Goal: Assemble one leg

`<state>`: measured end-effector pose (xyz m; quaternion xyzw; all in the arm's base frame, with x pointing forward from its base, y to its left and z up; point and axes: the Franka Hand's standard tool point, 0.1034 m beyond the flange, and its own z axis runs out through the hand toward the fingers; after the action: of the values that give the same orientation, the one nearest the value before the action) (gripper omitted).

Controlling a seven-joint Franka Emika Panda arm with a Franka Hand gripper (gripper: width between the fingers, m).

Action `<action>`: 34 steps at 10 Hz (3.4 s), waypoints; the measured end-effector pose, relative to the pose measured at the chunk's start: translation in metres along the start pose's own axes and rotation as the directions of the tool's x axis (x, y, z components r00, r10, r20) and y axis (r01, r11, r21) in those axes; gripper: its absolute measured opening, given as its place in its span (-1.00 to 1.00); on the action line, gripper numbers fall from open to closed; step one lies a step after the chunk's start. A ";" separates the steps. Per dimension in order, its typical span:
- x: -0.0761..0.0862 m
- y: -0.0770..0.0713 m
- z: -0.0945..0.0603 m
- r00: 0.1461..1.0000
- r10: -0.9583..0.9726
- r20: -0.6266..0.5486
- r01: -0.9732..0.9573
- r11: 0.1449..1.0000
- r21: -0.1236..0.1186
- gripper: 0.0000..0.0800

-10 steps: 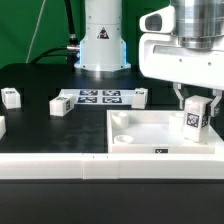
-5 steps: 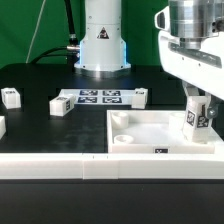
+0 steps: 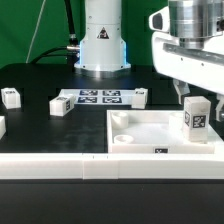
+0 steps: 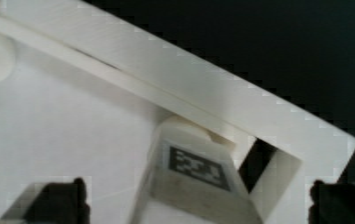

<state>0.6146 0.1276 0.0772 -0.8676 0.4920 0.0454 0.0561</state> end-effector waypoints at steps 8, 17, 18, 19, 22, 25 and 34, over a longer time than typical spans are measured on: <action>0.007 0.000 -0.001 0.670 -0.742 -0.015 0.742 0.671 -0.019 0.62; 0.012 -0.001 -0.001 0.488 -0.872 -0.039 0.871 0.489 -0.045 -0.27; 0.012 -0.001 -0.001 0.499 -0.866 -0.040 0.865 0.500 -0.044 -0.27; 0.013 -0.001 -0.001 0.594 -0.803 -0.046 0.802 0.596 -0.037 -0.27; 0.016 0.001 -0.001 0.860 -0.506 -0.063 0.507 0.862 -0.011 -0.27; 0.019 0.000 -0.001 0.985 -0.151 -0.086 0.155 0.987 0.036 -0.27; 0.018 0.000 0.000 0.888 0.460 -0.014 -0.458 0.885 0.084 -0.13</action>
Offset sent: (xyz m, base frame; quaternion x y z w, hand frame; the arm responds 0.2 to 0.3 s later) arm 0.0032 0.0011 0.0026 -0.0101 0.0140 -0.2975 0.9546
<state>0.6243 0.1121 0.0749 -0.7245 0.6853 0.0235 0.0694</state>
